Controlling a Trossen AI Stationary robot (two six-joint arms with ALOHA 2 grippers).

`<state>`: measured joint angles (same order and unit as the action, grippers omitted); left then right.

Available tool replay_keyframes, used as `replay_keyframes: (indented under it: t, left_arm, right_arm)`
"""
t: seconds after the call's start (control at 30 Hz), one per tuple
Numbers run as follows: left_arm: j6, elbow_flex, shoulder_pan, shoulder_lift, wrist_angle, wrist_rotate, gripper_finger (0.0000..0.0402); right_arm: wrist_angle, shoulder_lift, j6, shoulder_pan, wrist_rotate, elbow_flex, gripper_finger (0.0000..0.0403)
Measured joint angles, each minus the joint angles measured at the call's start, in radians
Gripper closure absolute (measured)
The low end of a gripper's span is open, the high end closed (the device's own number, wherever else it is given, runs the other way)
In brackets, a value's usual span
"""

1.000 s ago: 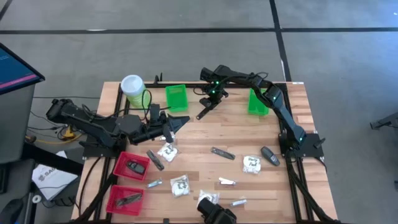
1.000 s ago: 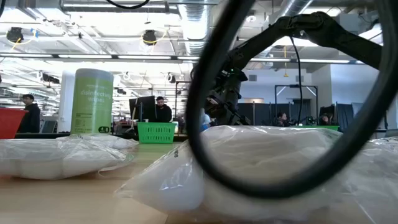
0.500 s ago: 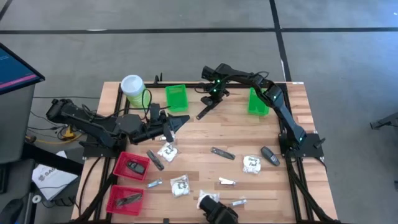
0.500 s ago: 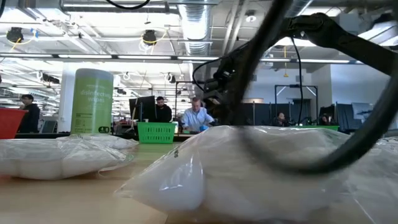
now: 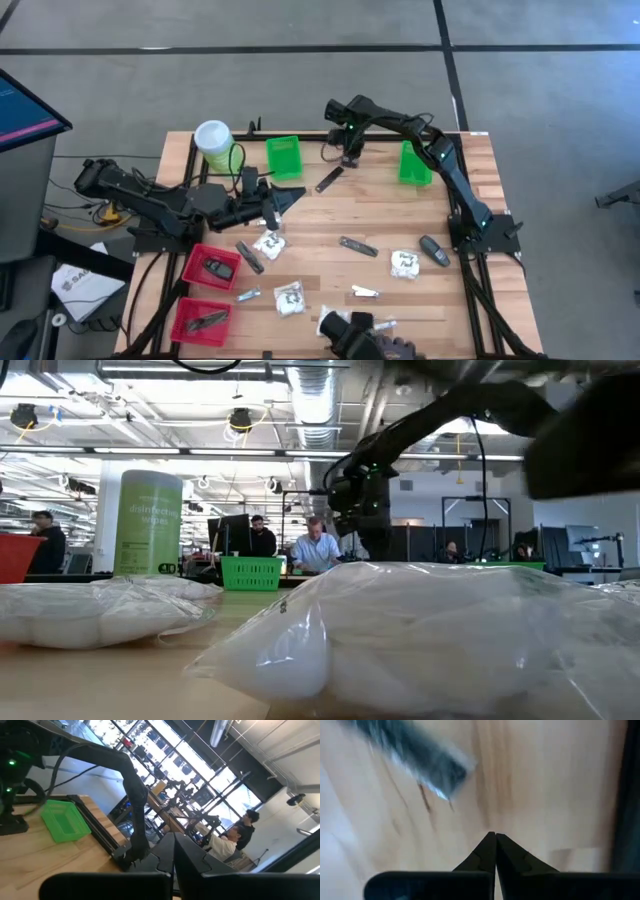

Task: Pick & Place Travel size toiletries
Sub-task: Move the black comb to the center of the table

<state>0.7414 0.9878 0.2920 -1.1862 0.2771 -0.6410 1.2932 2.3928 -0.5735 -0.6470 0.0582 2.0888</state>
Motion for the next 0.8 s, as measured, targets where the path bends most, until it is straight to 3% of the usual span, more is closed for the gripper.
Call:
replay_keyframes:
  t: [0.17,0.47,0.8]
  left_arm:
    - [0.0,0.0,0.0,0.0,0.0,0.017,0.0401]
    - [-0.005,0.0,0.0,0.0,-0.001,0.029,0.0401]
    - [-0.007,0.0,0.008,0.0,0.0,0.045,0.0401]
  right_arm:
    - [0.033,-0.007,-0.312,0.01,-0.033,0.0,0.0403]
    - [-0.106,-0.069,-0.528,0.089,-0.034,0.002,0.0403]
    - [-0.132,-0.07,-0.621,0.09,-0.032,0.001,0.0403]
